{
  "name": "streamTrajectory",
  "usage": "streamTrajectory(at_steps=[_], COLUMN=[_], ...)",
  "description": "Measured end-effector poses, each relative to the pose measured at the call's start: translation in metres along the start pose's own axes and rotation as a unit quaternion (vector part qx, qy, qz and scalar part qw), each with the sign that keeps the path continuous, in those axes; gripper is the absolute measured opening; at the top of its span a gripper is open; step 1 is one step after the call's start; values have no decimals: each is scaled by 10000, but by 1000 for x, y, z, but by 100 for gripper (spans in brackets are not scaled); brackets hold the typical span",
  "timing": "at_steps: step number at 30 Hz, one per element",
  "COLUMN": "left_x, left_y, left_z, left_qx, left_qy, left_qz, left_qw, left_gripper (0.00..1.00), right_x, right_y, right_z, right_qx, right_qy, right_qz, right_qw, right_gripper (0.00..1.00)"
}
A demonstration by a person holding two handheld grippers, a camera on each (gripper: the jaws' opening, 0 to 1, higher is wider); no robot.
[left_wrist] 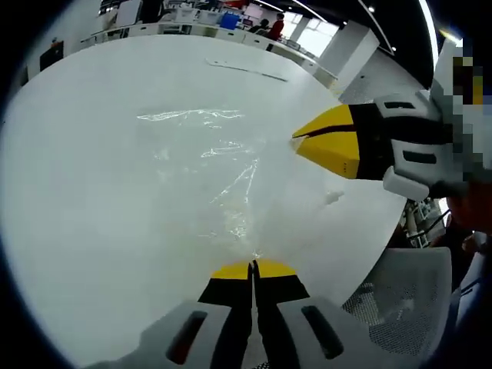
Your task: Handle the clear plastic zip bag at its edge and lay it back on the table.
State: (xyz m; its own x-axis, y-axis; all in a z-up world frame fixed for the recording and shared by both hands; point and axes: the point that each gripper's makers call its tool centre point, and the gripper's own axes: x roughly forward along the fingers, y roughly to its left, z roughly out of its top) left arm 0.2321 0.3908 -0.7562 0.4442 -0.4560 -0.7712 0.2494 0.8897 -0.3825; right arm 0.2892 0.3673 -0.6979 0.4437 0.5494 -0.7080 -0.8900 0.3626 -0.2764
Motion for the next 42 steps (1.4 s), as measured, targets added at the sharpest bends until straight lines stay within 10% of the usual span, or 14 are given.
streamTrajectory(at_steps=[42], left_x=[7], left_y=[12], left_z=[18], left_qx=[-179], left_qy=[-50], left_qz=[61], left_qw=[9998], left_gripper=[0], right_x=[-1], right_y=[17], right_z=[-2], right_qx=[140], right_qy=[-285], right_qz=[257], right_qw=[9992], right_gripper=[16])
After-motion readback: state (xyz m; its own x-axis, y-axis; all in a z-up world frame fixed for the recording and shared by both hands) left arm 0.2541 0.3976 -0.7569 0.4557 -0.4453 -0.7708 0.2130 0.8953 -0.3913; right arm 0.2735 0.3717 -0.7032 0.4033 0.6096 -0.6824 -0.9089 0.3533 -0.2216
